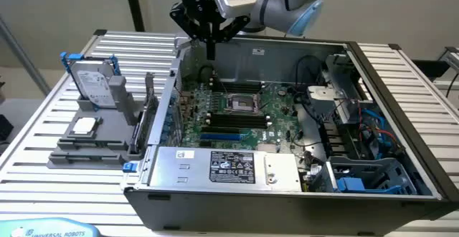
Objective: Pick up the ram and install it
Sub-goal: 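Reach for the ram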
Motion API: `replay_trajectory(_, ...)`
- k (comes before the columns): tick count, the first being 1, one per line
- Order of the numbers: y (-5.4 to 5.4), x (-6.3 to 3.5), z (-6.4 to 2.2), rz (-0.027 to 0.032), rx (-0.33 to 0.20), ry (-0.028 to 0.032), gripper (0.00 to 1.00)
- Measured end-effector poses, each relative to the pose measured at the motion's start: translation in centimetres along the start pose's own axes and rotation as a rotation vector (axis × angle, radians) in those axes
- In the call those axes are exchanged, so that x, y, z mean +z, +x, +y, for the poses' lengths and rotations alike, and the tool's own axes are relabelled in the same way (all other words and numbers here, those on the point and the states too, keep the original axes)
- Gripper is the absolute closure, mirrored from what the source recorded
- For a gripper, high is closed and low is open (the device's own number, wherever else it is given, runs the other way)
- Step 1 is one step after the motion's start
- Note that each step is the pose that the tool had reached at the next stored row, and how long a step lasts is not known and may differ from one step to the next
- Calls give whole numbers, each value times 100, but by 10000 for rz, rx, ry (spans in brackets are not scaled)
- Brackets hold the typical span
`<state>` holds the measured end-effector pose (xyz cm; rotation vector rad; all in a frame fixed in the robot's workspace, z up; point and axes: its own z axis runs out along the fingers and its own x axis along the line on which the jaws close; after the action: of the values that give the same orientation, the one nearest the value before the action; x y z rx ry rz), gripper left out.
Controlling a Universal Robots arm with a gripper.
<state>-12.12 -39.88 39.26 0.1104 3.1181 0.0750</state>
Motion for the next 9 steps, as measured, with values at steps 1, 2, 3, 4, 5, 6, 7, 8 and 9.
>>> replay_trajectory(1, 0, 0, 0, -1, 0, 0, 89)
replay_trajectory(2, 0, 0, 0, -1, 0, -1, 89)
replay_trajectory(3, 0, 0, 0, -1, 0, 0, 89)
replay_trajectory(4, 0, 0, 0, -1, 0, 0, 89)
replay_trajectory(5, 0, 0, 0, 0, 0, -1, 89)
replay_trajectory(6, 0, 0, 0, -1, 0, 0, 89)
replay_trajectory(7, 0, 0, 0, -1, 0, 0, 89)
replay_trajectory(8, 0, 0, 0, -1, 0, 0, 89)
replay_trajectory(9, 0, 0, 0, -1, 0, 0, 89)
